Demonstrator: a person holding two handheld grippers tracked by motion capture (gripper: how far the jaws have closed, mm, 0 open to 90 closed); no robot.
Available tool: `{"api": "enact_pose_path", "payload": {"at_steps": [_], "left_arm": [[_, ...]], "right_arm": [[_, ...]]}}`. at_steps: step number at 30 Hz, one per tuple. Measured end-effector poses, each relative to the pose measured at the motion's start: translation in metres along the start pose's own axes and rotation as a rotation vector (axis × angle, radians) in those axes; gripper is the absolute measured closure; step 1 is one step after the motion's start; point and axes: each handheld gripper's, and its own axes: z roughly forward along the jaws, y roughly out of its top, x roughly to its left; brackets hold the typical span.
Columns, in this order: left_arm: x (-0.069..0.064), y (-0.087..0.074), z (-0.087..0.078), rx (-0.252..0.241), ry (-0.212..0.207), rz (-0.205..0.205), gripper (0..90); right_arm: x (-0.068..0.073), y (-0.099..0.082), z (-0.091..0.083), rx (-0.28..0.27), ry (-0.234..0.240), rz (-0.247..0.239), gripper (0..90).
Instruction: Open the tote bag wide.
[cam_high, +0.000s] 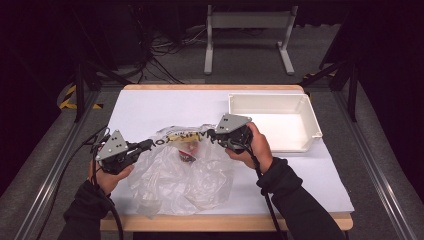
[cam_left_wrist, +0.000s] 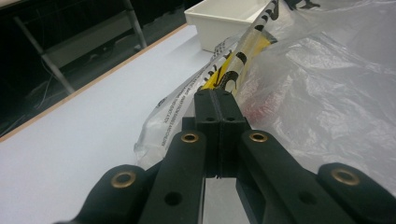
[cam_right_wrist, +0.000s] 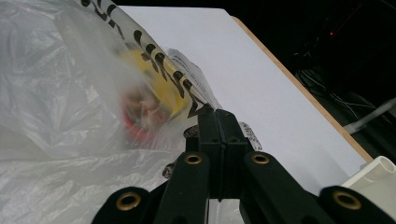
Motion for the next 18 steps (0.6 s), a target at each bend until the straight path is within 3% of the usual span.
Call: {"api": "enact_pose_path", "payload": {"at_steps": [5, 9, 10, 11, 12, 15, 18], "left_arm": [[-0.001, 0.002, -0.005, -0.017, -0.006, -0.018, 78.5], [-0.008, 0.010, -0.013, -0.022, -0.020, -0.049, 49.4], [-0.010, 0.012, -0.015, -0.025, -0.030, -0.051, 41.2], [-0.013, 0.015, -0.017, -0.013, -0.072, -0.069, 33.2], [-0.017, 0.018, -0.019, -0.005, -0.087, -0.062, 26.5], [-0.029, 0.021, -0.018, 0.025, -0.145, -0.034, 16.3], [-0.042, 0.020, -0.010, 0.076, -0.166, -0.018, 13.2]], "right_arm": [[-0.003, -0.001, 0.003, 0.002, -0.012, 0.017, 90.0], [-0.003, -0.002, 0.004, -0.001, -0.020, 0.023, 90.0], [-0.002, -0.002, 0.004, -0.002, -0.023, 0.024, 90.0], [-0.002, -0.002, 0.004, -0.002, -0.023, 0.025, 90.0], [-0.002, -0.003, 0.005, -0.002, -0.026, 0.030, 90.0], [-0.001, -0.004, 0.007, 0.003, -0.029, 0.032, 90.0], [-0.001, -0.005, 0.007, 0.006, -0.031, 0.035, 90.0]]}}
